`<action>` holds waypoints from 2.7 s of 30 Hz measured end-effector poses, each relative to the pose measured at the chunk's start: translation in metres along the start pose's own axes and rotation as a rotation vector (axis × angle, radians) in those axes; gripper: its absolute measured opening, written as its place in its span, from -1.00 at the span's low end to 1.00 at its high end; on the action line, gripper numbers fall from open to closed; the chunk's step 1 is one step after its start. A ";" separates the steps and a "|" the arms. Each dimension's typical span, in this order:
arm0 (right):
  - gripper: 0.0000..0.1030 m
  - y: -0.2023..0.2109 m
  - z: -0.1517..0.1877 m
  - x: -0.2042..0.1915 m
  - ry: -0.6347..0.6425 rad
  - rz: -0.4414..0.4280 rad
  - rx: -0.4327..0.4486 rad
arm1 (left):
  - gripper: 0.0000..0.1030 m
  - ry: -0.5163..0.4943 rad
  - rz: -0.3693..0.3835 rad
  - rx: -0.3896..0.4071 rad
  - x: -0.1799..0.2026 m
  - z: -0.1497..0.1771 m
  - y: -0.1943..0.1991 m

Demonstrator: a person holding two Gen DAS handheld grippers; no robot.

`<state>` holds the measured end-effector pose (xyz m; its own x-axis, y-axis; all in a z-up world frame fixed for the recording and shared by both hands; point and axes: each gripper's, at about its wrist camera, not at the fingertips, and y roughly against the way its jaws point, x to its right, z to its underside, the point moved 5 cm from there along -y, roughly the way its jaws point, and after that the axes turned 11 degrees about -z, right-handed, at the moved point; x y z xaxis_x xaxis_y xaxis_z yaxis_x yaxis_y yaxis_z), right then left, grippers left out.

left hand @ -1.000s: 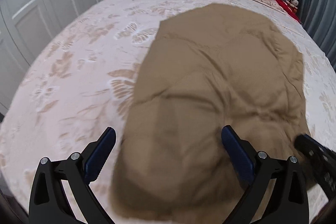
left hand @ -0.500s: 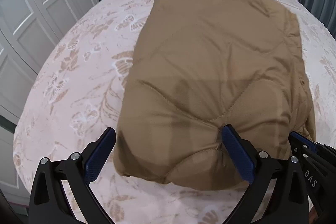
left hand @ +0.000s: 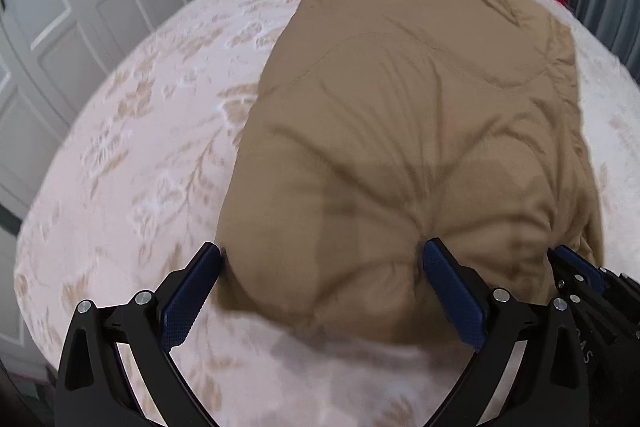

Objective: Fold large clothes

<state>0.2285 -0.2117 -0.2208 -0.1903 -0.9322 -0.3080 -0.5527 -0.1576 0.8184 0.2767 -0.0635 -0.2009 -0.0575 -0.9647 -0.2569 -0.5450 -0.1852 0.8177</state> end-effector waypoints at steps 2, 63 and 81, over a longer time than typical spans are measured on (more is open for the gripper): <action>-0.52 0.028 0.008 -0.010 0.017 -0.003 0.050 | 0.90 0.012 0.015 -0.020 -0.006 0.009 0.011; 0.35 0.165 0.138 -0.049 0.104 0.085 0.236 | 0.87 0.074 -0.121 0.202 -0.069 0.127 0.145; 0.35 0.165 0.139 -0.048 0.100 0.088 0.234 | 0.85 0.071 -0.117 0.191 -0.066 0.127 0.144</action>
<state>0.0338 -0.1472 -0.1384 -0.1710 -0.9684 -0.1817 -0.7126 -0.0058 0.7016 0.0954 -0.0023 -0.1317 0.0705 -0.9506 -0.3022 -0.6936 -0.2644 0.6701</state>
